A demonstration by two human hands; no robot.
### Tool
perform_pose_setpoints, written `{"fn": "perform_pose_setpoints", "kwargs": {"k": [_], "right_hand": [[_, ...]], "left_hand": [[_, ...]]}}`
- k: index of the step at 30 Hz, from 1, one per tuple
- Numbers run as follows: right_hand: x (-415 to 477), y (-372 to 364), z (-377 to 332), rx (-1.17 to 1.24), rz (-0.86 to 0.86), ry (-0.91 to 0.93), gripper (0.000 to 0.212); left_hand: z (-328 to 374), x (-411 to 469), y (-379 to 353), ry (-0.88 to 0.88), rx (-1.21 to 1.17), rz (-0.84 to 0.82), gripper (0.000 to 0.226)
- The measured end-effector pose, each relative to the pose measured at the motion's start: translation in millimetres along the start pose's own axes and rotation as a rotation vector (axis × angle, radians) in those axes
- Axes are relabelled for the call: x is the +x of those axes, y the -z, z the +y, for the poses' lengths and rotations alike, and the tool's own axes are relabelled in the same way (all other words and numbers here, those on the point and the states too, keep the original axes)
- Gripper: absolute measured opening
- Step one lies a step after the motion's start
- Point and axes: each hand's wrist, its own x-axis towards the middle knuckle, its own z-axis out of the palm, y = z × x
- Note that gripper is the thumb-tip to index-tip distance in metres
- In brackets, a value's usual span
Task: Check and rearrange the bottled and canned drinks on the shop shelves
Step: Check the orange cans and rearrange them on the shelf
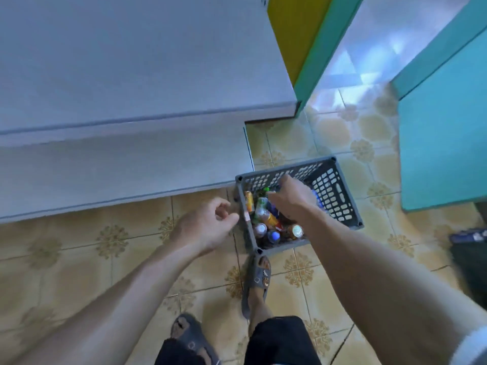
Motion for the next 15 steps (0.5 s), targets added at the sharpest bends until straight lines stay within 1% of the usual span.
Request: {"fn": "perform_pose_setpoints", "kwargs": {"k": [2, 5, 8, 11, 15], "right_hand": [[-48.2, 20.8, -57.1, 0.016, 0.032, 0.063, 0.047], [-109.6, 40.8, -143.5, 0.034, 0.059, 0.163, 0.058], [-158.4, 50.5, -225.7, 0.068, 0.069, 0.321, 0.058], [-186.2, 54.1, -298.0, 0.053, 0.082, 0.453, 0.057], [-188.3, 51.2, -381.2, 0.023, 0.093, 0.521, 0.057]], "left_hand": [[-26.0, -49.4, 47.0, 0.006, -0.033, 0.065, 0.039], [-67.6, -113.8, 113.4, 0.029, -0.079, 0.185, 0.038], [-103.6, -163.8, 168.2, 0.056, -0.101, 0.294, 0.041], [-132.9, -189.8, 212.8, 0.073, -0.139, 0.356, 0.044], [-165.4, -196.2, 266.9, 0.109, -0.2, 0.444, 0.045]]}}
